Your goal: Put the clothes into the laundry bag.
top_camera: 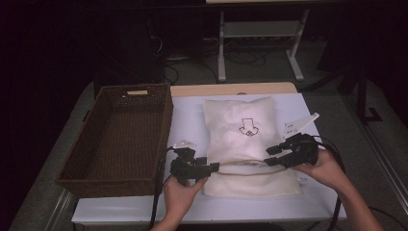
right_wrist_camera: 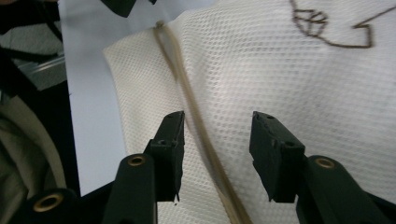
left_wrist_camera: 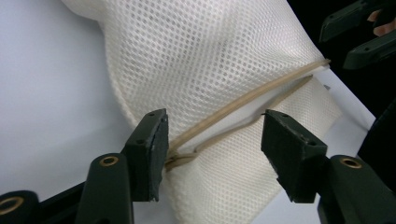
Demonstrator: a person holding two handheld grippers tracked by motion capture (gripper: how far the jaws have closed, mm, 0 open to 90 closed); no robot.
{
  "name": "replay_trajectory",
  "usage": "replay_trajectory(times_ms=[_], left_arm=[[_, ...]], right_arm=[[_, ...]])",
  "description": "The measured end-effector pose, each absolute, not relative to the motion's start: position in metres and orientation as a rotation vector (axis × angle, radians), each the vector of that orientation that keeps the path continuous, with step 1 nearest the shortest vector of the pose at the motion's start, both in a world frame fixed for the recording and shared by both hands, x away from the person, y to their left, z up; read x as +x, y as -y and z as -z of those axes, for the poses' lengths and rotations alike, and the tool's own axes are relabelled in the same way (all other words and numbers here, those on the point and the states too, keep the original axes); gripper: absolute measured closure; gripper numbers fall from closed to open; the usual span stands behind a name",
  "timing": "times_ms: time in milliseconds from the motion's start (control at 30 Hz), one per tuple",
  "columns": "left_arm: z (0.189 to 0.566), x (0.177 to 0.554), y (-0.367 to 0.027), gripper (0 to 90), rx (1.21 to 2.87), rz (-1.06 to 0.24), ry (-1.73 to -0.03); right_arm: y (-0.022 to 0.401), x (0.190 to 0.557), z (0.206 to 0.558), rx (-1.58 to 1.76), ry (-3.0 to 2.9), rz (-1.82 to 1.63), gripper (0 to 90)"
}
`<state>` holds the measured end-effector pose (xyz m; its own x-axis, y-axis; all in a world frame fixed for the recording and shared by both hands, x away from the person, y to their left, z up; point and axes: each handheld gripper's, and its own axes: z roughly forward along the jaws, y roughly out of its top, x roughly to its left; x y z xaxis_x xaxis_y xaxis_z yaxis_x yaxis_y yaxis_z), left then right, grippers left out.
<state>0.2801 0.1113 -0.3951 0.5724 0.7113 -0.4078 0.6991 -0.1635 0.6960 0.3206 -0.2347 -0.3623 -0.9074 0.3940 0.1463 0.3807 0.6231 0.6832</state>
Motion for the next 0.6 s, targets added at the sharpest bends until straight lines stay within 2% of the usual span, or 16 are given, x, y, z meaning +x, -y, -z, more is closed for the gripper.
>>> replay_trajectory(times_ms=[600], left_arm=[[0.395, 0.279, -0.119, 32.1, 1.941, -0.104, -1.078]], right_arm=[[0.259, 0.320, 0.365, 0.807, -2.720, -1.194, 32.8]])
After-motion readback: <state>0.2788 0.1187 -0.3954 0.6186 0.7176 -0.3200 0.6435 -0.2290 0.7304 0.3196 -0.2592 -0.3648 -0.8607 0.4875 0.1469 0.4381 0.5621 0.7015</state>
